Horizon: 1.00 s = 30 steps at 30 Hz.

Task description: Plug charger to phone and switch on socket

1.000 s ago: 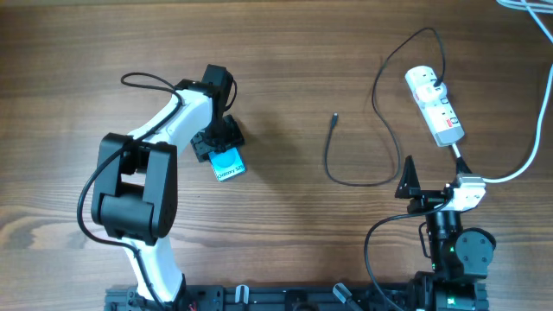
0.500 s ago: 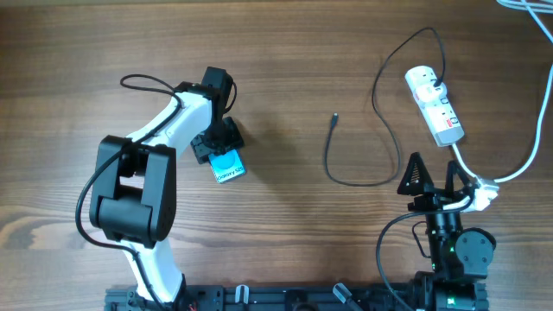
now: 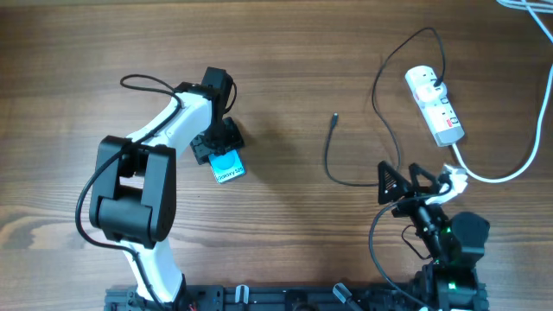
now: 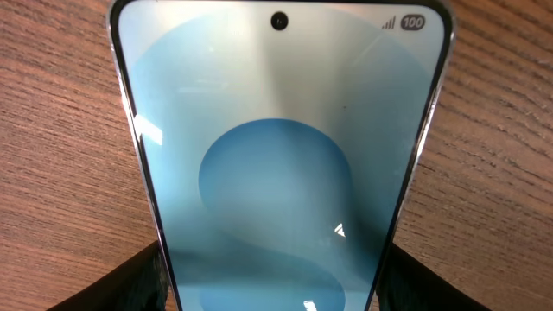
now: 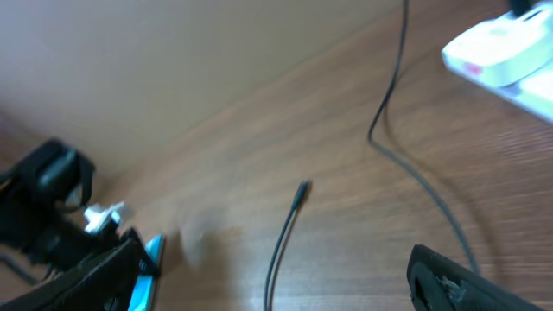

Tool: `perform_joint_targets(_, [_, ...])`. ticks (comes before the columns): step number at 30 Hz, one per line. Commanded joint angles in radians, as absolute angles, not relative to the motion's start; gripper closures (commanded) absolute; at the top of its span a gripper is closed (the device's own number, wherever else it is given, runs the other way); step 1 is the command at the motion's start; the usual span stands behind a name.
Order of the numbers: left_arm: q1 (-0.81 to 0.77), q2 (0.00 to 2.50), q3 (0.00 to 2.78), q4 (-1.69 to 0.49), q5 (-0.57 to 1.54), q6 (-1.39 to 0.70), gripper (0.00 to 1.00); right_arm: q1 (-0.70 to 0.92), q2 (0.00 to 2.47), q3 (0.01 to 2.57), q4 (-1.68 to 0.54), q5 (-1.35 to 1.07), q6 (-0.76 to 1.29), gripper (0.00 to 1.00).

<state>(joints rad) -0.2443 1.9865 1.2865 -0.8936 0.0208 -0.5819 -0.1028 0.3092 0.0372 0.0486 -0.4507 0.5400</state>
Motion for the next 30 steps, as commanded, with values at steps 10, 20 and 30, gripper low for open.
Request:
perform_joint_targets(10, [-0.251, 1.971, 1.274, -0.890, 0.018, -0.581, 0.31, -0.103, 0.977, 0.766, -0.420, -0.833, 0.269, 0.00])
perform_joint_targets(20, [-0.251, 1.971, 1.274, -0.879, 0.038, -0.580, 0.36, 0.034, 1.322, 0.840, -0.436, -0.912, 0.112, 0.23])
perform_joint_targets(30, [-0.251, 1.971, 1.274, -0.883, 0.150, -0.474, 0.40, 0.413, 1.689, 0.840, -0.163, -0.825, 0.211, 0.28])
